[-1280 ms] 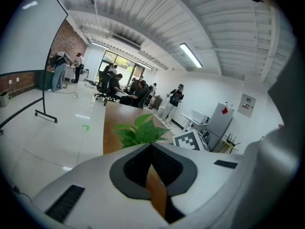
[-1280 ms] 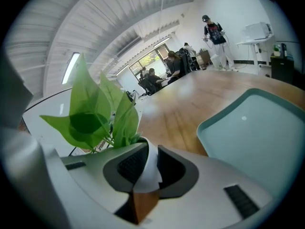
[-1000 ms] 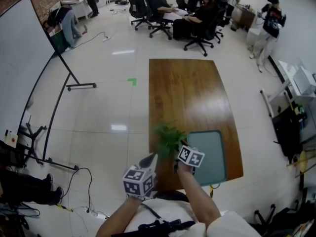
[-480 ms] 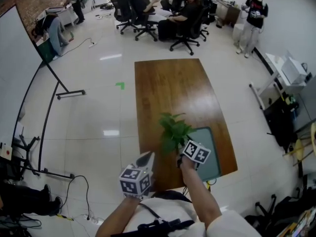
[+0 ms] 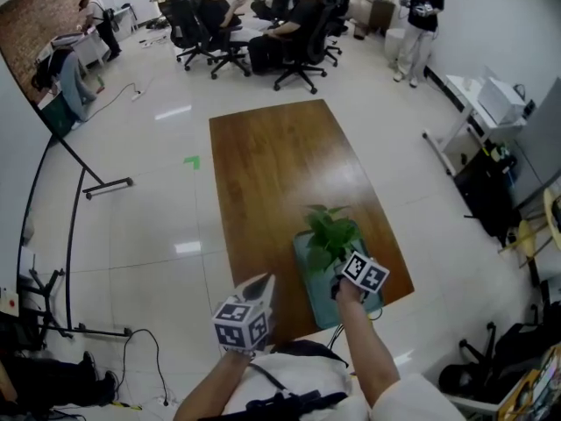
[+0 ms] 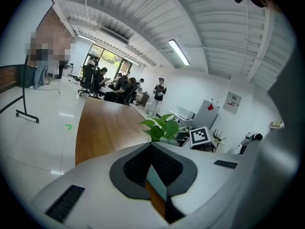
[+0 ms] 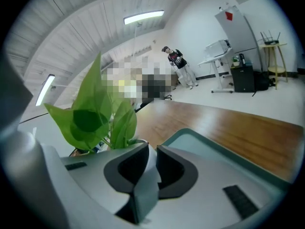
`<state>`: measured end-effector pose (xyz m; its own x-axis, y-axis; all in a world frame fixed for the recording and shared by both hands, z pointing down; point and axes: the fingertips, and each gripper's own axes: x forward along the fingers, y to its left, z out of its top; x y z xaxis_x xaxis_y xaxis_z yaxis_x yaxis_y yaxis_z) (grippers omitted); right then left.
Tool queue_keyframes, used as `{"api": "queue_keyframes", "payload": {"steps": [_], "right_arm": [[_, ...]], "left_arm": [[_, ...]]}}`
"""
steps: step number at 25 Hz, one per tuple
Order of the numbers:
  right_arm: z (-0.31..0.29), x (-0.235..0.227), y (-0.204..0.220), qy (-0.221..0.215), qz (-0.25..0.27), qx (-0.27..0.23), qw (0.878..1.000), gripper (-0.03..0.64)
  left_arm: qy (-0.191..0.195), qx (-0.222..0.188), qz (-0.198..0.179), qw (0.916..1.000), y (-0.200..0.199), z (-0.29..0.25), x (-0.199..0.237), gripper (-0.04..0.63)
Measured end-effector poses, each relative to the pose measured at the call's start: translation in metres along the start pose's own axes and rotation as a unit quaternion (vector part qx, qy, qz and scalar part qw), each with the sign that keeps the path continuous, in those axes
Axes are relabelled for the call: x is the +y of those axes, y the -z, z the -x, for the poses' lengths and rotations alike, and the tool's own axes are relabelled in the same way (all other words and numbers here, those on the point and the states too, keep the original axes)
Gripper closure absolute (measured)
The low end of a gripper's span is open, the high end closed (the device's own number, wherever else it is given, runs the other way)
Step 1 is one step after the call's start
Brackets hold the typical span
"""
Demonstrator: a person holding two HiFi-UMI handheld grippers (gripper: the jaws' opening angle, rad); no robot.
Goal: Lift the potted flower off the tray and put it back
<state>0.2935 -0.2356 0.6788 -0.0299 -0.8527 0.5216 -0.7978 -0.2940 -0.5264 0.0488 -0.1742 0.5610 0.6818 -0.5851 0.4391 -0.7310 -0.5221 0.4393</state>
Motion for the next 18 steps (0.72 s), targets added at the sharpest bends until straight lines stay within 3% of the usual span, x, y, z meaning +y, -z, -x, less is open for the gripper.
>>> {"api": "queue_keyframes", "payload": {"steps": [12, 18], "right_arm": [[0.004, -0.043, 0.006, 0.030, -0.017, 0.001, 0.999, 0.558], [0.004, -0.045, 0.008, 0.015, -0.033, 0.000, 0.999, 0.546]], "left_arm": [[0.004, 0.014, 0.000, 0.9999, 0.007, -0.017, -0.012, 0.600], [0.001, 0.016, 0.002, 0.9999, 0.008, -0.014, -0.009, 0.600]]}}
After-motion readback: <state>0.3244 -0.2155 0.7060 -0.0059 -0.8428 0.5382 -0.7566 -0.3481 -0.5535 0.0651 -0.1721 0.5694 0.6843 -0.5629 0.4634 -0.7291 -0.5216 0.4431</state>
